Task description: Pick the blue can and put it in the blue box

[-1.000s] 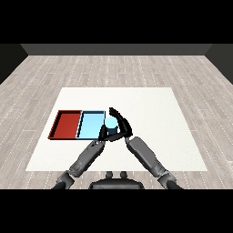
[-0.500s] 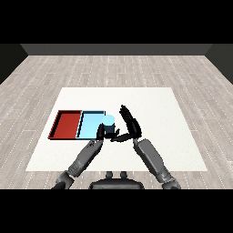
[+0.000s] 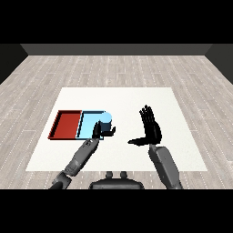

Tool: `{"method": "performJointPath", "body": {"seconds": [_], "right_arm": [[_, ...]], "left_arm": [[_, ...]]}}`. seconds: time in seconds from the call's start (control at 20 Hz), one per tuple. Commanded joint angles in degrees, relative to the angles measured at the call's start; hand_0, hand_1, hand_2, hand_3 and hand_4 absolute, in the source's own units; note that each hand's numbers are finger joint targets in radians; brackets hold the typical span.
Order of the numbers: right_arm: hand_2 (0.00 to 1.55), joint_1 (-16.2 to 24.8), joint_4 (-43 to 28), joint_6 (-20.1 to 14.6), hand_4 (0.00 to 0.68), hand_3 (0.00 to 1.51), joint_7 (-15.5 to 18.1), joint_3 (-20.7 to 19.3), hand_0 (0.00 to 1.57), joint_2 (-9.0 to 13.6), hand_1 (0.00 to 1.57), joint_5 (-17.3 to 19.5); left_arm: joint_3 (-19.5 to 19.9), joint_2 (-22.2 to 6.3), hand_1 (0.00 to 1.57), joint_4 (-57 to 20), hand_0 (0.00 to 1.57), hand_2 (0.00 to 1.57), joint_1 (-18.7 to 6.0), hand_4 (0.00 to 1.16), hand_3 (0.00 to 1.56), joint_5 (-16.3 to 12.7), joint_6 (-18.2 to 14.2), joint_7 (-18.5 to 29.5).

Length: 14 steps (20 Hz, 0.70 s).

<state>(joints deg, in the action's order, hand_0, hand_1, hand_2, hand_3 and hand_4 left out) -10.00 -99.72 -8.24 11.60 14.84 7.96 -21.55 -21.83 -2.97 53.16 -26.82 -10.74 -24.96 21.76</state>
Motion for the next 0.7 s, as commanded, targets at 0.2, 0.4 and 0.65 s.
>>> {"method": "performJointPath", "body": {"seconds": [0.2, 0.4, 0.65], "right_arm": [[0.0, 8.52, -4.61, 3.43, 0.0, 0.0, 2.08, -8.63, 0.0, 4.68, 0.0, -3.1], [0.0, 4.23, 1.42, 2.08, 0.0, 0.0, 2.5, -9.18, 0.0, 3.58, 0.0, -0.96], [0.0, 6.47, -2.29, 3.4, 0.0, 0.0, 1.16, -12.31, 0.0, 4.64, 0.0, -3.97]], "left_arm": [[7.12, -7.21, 1.57, -2.91, 1.57, 1.57, -3.11, 1.15, 1.49, 0.23, 1.69, -4.95], [10.64, -11.59, 1.57, -8.16, 1.57, 1.57, -2.7, 1.11, 1.5, -0.68, 1.72, -8.81], [14.94, -12.23, 1.57, -25.66, 1.57, 1.57, -11.36, 1.07, 1.52, -0.02, 3.81, -8.3]]}}
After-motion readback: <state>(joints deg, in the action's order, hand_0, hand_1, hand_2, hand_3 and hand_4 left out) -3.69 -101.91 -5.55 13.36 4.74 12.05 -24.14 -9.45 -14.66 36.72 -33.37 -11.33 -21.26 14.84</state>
